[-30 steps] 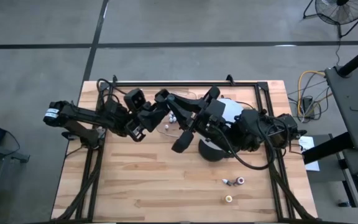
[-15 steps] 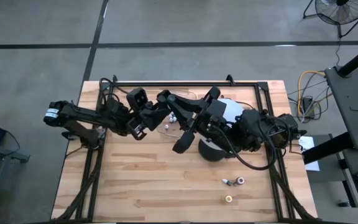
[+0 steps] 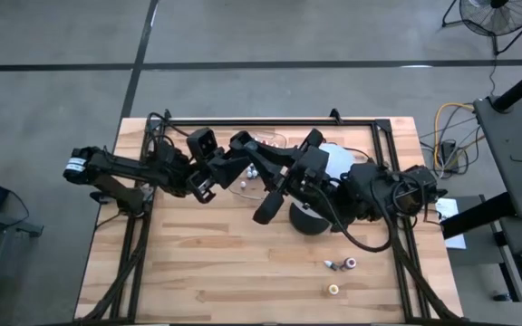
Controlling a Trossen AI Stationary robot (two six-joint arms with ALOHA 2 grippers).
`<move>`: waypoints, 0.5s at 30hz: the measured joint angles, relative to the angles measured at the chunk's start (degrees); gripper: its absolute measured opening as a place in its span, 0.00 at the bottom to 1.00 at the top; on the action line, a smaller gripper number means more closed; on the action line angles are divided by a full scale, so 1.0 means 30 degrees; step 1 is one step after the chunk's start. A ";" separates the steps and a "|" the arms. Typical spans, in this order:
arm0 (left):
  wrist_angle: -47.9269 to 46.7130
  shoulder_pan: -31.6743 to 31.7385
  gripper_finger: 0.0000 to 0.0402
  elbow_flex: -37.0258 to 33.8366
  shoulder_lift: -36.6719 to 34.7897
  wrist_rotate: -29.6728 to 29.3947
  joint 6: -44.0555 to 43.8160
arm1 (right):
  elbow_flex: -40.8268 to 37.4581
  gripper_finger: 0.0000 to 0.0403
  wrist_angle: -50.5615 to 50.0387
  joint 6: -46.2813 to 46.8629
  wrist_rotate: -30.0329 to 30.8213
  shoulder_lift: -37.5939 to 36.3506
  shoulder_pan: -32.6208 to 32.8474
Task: Pick & Place food coloring
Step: Put the small black food coloring bottle into the transparent bin
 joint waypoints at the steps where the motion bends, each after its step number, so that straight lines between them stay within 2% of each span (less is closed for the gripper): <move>1: 0.0031 0.0000 0.30 0.0000 0.0000 0.0022 0.0002 | 0.0000 0.12 -0.0017 0.0062 0.0005 -0.0002 0.0000; 7: 0.0032 0.0000 0.30 0.0000 0.0000 0.0943 0.0012 | 0.0000 0.12 -0.0080 0.0205 0.0042 -0.0029 0.0000; 15: 0.0009 0.0058 0.27 0.0044 0.0000 0.0995 -0.0141 | 0.0000 0.12 -0.0388 0.0573 0.0056 -0.0029 0.0000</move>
